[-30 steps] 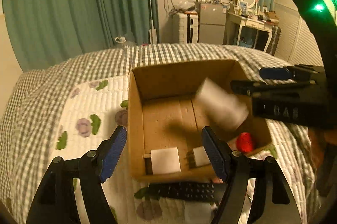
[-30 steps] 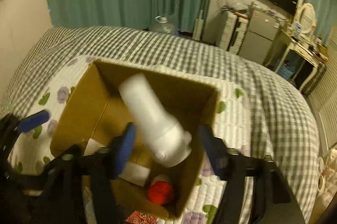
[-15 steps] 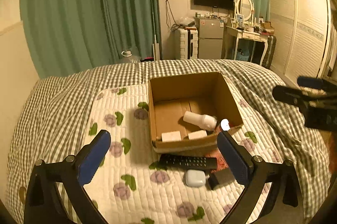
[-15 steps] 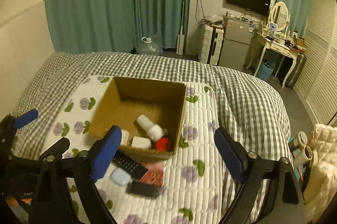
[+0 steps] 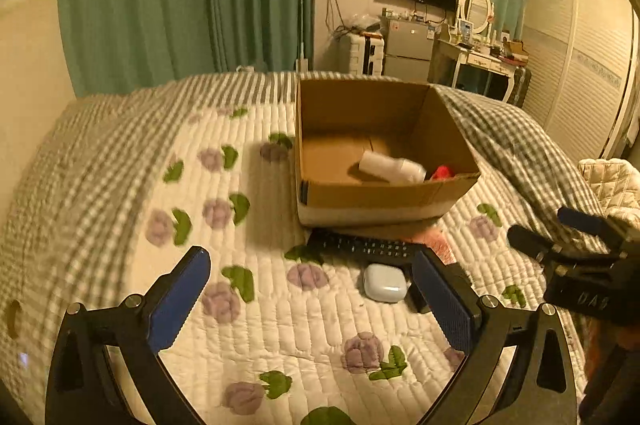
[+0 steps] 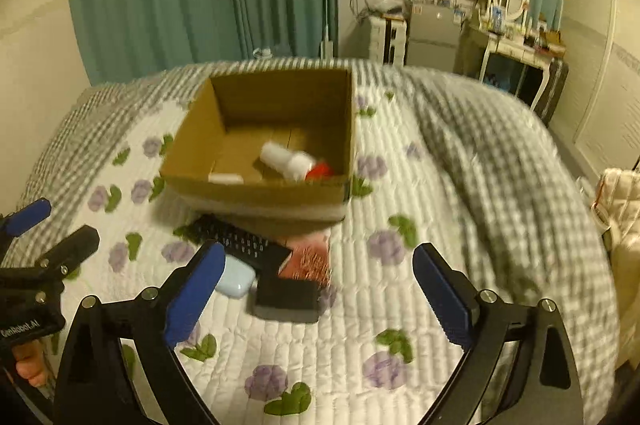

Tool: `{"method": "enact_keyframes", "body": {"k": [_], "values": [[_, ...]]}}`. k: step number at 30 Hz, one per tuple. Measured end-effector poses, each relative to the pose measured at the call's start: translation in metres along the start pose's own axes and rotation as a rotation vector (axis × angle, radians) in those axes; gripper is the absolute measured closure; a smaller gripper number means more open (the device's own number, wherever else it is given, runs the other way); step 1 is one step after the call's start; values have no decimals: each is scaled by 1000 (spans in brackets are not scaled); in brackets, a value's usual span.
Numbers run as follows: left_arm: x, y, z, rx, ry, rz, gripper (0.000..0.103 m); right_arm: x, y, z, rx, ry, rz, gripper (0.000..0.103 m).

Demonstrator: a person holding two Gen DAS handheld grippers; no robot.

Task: Organize rigid objects
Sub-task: 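Grasp the black power bank with the right tool while the left tool grasps the blue earbuds case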

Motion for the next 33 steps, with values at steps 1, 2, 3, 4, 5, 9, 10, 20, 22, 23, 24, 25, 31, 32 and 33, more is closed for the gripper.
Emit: {"method": "enact_keyframes", "body": {"k": [1,2,3,4,5,9,10,20,22,23,24,25,31,32,33], "values": [[0,6,-6,-9,-1,-4,0,-2,9,-10,-19,-9,7,8],[-1,15,-12,-24,7,-3,0,-3,15,-16,-31,-15,8,8],[-2,23,-18,-45,22,9,0,-4,23,-25,-50,-23,9,8],[-3,30,-25,-63,35,19,0,-6,35,-36,-83,-35,14,8],[-4,37,-31,-78,40,19,0,-7,41,-41,-102,-41,15,8],[-10,52,-47,-122,18,19,0,-13,71,-64,-165,-45,38,9],[-10,54,-49,-128,17,18,0,-15,80,-69,-184,-34,54,10],[-3,54,-56,-146,50,59,0,-15,107,-92,-269,56,134,34],[0,52,-54,-151,50,54,0,-13,103,-90,-253,69,133,35],[2,51,-52,-151,49,52,0,-10,99,-87,-236,65,122,35],[5,51,-49,-152,43,50,0,-8,92,-82,-207,54,103,35],[7,52,-47,-159,34,44,0,-6,86,-74,-175,38,86,35],[40,78,-39,-211,8,-27,1,31,65,-24,-43,85,39,35],[46,83,-41,-225,6,-27,2,33,65,-21,-35,81,22,35],[52,91,-44,-242,-2,-31,2,37,68,-19,-29,77,-3,35]]}}
Point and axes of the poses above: each gripper's, at about its wrist camera, not at the fingertips, and y roughly the way its jaws point, x to its right, z to its top, the point moved 3 cm from there along y, roughly the way its jaws point, and after that the axes turned 15 degrees about x, right-handed, at the moved point
